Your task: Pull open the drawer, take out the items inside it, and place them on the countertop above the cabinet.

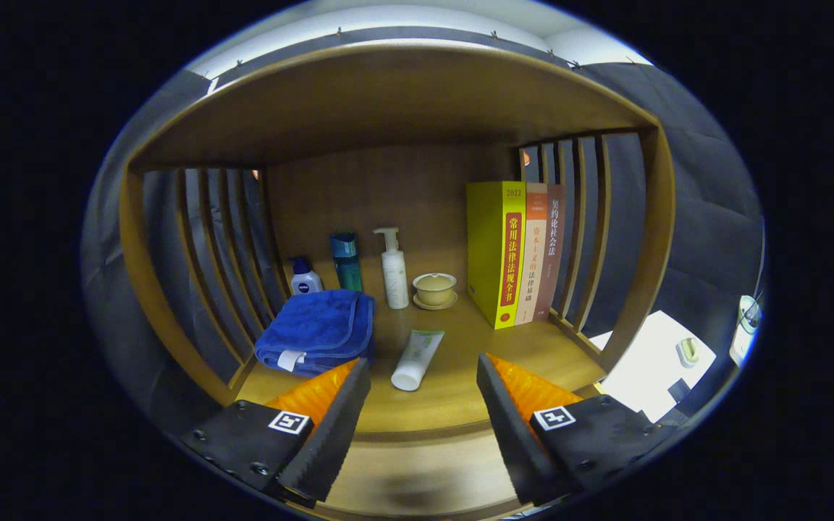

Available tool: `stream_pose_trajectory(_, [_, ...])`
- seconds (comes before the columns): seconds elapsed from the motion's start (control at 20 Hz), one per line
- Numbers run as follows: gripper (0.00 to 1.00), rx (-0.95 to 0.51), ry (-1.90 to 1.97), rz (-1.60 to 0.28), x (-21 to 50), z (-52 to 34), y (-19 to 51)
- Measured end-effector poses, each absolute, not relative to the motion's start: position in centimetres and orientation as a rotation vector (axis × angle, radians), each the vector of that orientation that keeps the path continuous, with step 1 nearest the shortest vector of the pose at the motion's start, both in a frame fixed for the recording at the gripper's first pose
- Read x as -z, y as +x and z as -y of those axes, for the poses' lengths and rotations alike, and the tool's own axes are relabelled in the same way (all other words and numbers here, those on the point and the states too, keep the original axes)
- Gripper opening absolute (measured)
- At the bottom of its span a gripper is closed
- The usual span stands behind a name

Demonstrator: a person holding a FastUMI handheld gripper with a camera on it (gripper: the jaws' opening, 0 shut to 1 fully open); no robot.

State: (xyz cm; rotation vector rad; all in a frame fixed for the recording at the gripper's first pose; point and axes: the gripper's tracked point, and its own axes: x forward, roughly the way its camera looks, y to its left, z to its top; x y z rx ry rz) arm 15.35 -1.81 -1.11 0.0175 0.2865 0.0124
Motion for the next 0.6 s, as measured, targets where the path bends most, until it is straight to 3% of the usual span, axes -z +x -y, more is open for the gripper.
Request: stream_pose_trajectory(0.6, [0.97,-0.008,0.041,-0.22,7.4,2.8,3.6])
